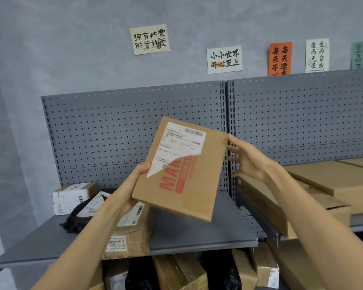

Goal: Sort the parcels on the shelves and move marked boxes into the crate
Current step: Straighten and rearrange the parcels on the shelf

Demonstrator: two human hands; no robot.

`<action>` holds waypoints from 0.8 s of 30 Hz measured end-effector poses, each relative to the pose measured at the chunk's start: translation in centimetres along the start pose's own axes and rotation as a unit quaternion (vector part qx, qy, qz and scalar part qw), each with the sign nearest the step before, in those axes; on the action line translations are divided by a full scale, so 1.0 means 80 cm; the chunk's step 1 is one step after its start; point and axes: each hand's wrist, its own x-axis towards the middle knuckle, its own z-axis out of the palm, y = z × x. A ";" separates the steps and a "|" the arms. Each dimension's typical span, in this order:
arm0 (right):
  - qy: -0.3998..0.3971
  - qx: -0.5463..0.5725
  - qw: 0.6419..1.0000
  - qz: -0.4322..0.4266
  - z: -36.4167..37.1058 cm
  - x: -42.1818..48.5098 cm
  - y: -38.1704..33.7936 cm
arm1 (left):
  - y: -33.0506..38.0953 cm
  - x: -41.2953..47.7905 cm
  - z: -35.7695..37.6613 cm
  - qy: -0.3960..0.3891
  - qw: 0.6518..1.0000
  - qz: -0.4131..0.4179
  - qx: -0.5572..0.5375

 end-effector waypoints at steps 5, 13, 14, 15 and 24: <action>-0.034 0.050 0.998 0.014 0.041 -0.006 0.060 | -0.006 0.009 0.021 0.034 0.993 0.016 -0.108; 0.001 0.063 0.998 0.031 0.054 0.006 0.079 | -0.008 0.014 0.028 0.033 0.999 -0.027 -0.014; 0.006 0.051 0.998 0.045 0.052 0.010 0.078 | -0.006 0.017 0.025 0.047 0.998 -0.029 0.011; 0.011 0.041 0.997 0.060 0.051 0.014 0.076 | -0.004 0.020 0.022 0.061 0.997 -0.027 0.032; 0.069 0.013 0.981 0.182 0.057 0.045 0.081 | 0.011 0.061 0.007 0.113 0.978 -0.009 0.173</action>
